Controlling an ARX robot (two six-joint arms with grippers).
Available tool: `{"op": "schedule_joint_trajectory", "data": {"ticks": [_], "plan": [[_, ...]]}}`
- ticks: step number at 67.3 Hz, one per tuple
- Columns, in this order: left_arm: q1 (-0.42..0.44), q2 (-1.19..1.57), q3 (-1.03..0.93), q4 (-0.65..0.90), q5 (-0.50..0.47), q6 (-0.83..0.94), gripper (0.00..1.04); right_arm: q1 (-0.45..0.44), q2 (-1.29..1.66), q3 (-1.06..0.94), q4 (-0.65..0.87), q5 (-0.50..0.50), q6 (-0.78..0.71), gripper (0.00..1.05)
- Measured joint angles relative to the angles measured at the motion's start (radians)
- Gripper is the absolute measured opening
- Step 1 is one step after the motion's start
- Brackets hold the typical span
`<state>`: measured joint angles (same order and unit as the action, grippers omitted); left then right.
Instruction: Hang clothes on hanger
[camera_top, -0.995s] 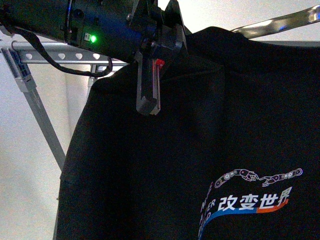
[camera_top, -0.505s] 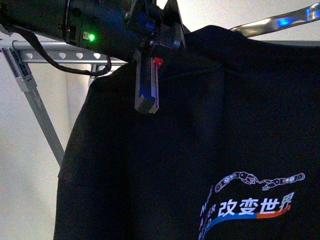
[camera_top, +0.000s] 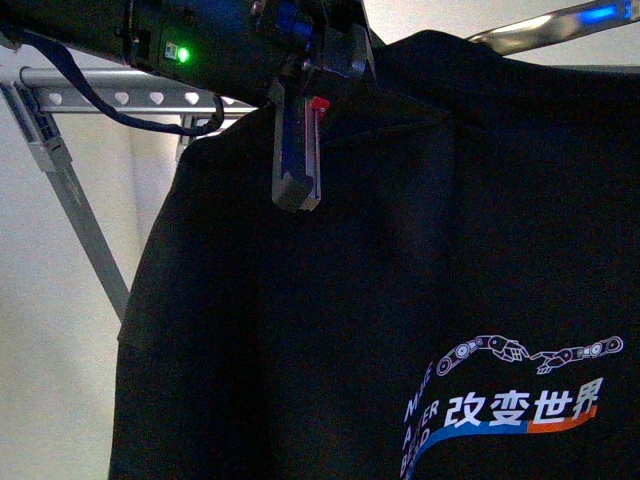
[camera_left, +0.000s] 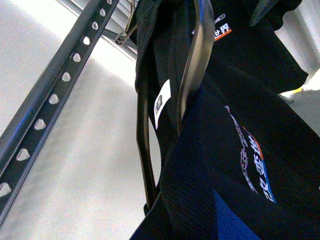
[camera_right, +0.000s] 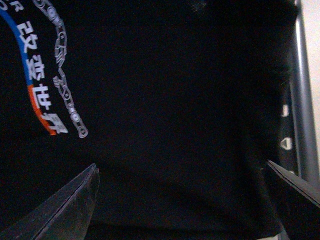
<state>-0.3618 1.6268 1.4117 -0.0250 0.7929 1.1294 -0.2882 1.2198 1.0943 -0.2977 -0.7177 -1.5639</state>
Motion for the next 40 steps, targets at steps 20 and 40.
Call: {"op": "schedule_joint_trajectory", "data": {"ticks": [20, 40], "plan": [[0.000, 0.000, 0.000, 0.000, 0.000, 0.000, 0.04, 0.044, 0.031, 0.177, -0.134, 0.015, 0.031, 0.97], [0.000, 0.000, 0.000, 0.000, 0.000, 0.000, 0.04, 0.063, 0.201, 0.270, -0.189, 0.065, 0.049, 0.97]]}}
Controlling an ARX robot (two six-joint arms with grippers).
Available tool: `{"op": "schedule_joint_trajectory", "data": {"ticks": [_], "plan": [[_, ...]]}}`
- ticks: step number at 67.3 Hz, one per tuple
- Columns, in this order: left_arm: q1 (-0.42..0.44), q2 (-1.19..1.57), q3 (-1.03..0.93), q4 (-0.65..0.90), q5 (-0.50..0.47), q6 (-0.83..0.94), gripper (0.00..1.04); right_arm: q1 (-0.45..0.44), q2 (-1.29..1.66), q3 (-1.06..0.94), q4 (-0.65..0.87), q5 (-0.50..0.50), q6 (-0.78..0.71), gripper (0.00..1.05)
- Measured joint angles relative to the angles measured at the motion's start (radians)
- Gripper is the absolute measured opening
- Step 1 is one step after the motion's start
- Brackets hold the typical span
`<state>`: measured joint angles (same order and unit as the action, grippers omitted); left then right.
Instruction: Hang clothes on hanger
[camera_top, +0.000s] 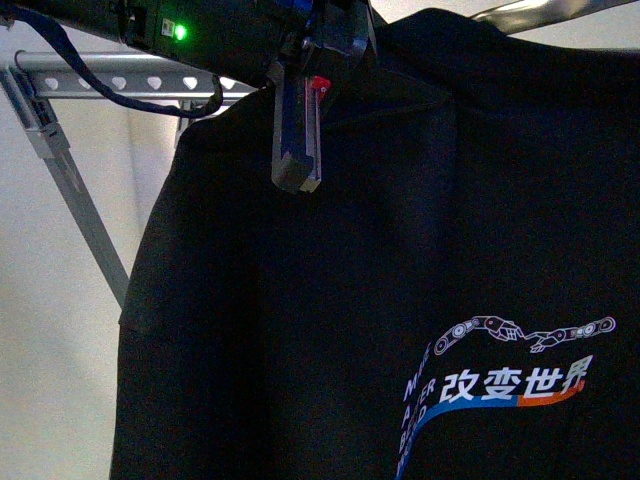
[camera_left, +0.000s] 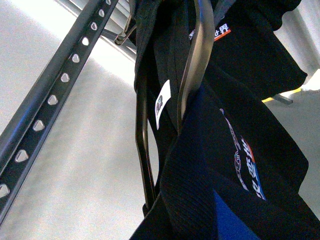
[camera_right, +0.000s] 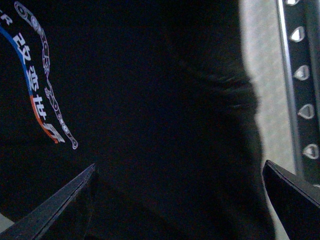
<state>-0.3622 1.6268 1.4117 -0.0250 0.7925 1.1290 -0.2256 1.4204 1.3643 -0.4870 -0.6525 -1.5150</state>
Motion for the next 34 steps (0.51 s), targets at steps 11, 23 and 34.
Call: {"op": "schedule_joint_trajectory", "data": {"ticks": [11, 23, 34], "plan": [[0.000, 0.000, 0.000, 0.000, -0.008, 0.002, 0.04, 0.018, 0.074, 0.013, 0.032, 0.026, -0.005, 0.97], [0.002, 0.000, 0.000, 0.000, -0.013, 0.004, 0.04, 0.033, 0.107, 0.050, 0.038, 0.042, -0.015, 0.97], [0.002, 0.000, -0.002, 0.000, -0.016, 0.005, 0.04, 0.039, 0.130, 0.078, 0.034, 0.059, -0.016, 0.84]]}}
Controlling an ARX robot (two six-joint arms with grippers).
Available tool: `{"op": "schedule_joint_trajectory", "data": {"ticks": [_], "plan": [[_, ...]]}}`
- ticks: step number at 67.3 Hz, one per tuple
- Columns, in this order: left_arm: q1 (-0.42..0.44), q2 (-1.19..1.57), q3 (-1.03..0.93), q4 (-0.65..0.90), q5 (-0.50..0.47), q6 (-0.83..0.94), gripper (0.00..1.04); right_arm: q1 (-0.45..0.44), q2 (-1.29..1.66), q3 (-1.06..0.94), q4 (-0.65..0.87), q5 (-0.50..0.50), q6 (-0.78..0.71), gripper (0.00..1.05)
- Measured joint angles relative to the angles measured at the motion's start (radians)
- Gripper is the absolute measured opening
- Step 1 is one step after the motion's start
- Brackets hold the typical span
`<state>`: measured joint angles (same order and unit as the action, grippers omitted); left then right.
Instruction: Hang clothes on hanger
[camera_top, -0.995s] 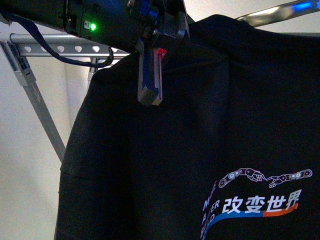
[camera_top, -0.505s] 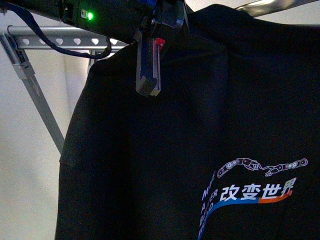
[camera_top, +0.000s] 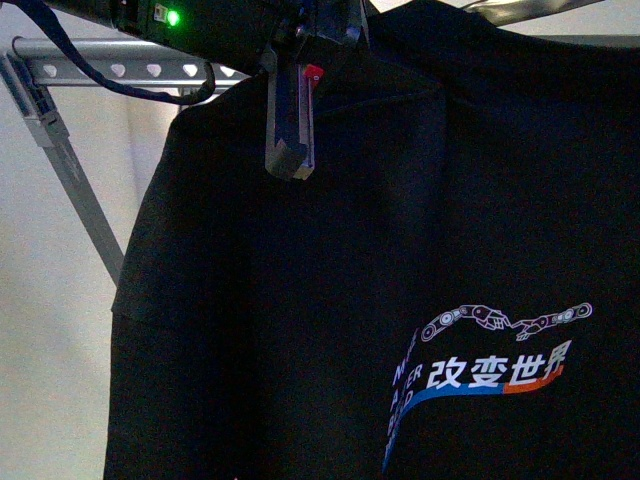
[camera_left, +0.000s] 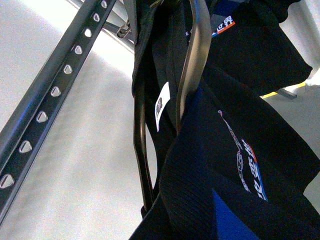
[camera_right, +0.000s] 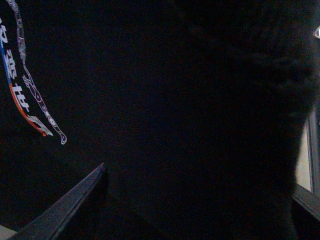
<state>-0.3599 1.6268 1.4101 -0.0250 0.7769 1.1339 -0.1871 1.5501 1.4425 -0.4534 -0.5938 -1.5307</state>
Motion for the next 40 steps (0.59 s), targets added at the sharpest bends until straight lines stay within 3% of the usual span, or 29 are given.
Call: {"op": "schedule_joint_trajectory", "data": {"ticks": [13, 27, 33, 40], "plan": [[0.000, 0.000, -0.002, 0.000, -0.007, 0.006, 0.04, -0.023, -0.002, -0.035, 0.026, -0.032, 0.011, 0.42], [0.000, 0.000, -0.003, 0.000, -0.005, 0.008, 0.04, -0.051, -0.032, -0.074, 0.036, -0.059, 0.004, 0.12], [-0.001, 0.000, -0.003, 0.000, 0.001, 0.008, 0.04, -0.060, -0.043, -0.079, 0.036, -0.063, -0.019, 0.09], [-0.003, 0.000, -0.003, 0.005, 0.013, 0.009, 0.20, -0.067, -0.053, -0.083, 0.036, -0.061, -0.019, 0.09]]}}
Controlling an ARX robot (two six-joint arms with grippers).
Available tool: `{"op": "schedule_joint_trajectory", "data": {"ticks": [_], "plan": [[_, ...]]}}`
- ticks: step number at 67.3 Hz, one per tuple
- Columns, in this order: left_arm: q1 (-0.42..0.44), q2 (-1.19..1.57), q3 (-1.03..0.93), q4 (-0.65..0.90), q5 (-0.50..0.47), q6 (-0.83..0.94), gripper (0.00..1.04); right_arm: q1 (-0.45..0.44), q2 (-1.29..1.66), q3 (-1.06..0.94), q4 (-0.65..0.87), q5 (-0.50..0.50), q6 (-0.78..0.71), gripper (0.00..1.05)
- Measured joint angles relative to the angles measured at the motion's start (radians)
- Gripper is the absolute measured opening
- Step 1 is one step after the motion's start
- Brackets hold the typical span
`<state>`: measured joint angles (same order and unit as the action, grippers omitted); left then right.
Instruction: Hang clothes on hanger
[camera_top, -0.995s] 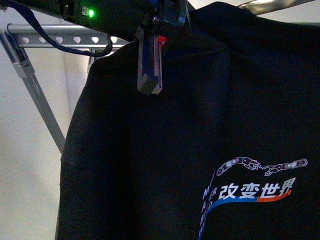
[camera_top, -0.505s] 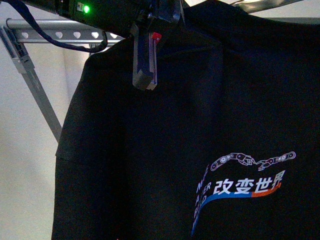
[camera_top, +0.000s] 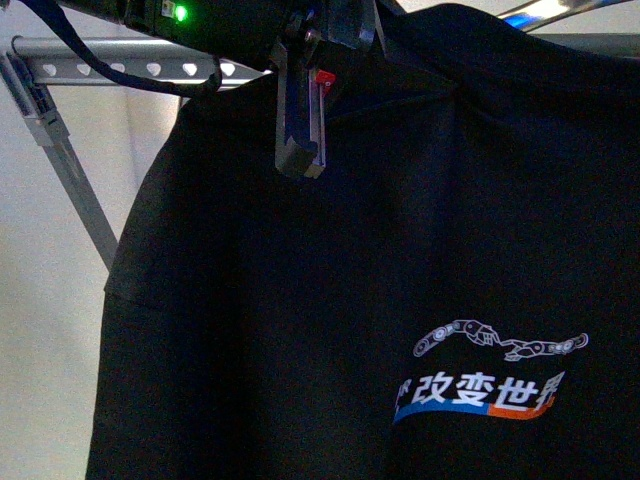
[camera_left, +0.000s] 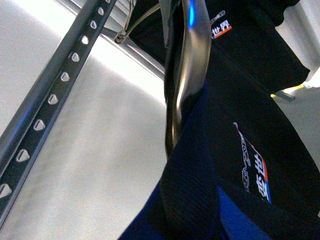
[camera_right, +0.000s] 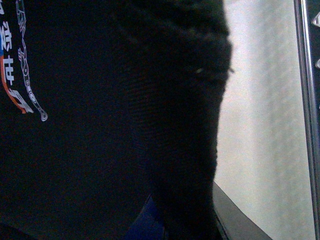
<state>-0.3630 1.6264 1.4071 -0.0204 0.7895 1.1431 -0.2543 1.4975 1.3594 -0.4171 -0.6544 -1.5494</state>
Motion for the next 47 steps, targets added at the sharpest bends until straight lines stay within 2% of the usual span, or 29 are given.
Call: {"op": "schedule_joint_trajectory", "data": {"ticks": [8, 13, 29, 31, 47], "plan": [[0.000, -0.011, 0.000, 0.003, 0.004, 0.000, 0.49, -0.005, 0.000, -0.021, 0.003, 0.019, -0.006, 0.09], [0.000, -0.011, 0.000, 0.003, 0.004, 0.000, 0.63, -0.005, 0.000, -0.041, 0.020, 0.030, -0.010, 0.09], [0.000, -0.012, 0.000, 0.003, 0.007, 0.000, 0.97, -0.022, 0.010, -0.097, 0.071, 0.035, 0.005, 0.09], [0.000, -0.013, 0.000, 0.003, 0.007, 0.000, 1.00, -0.029, 0.011, -0.105, 0.074, 0.032, 0.009, 0.09], [0.001, -0.013, 0.000, 0.003, 0.007, 0.000, 0.98, -0.122, 0.011, -0.200, 0.094, -0.054, 0.082, 0.09]]}}
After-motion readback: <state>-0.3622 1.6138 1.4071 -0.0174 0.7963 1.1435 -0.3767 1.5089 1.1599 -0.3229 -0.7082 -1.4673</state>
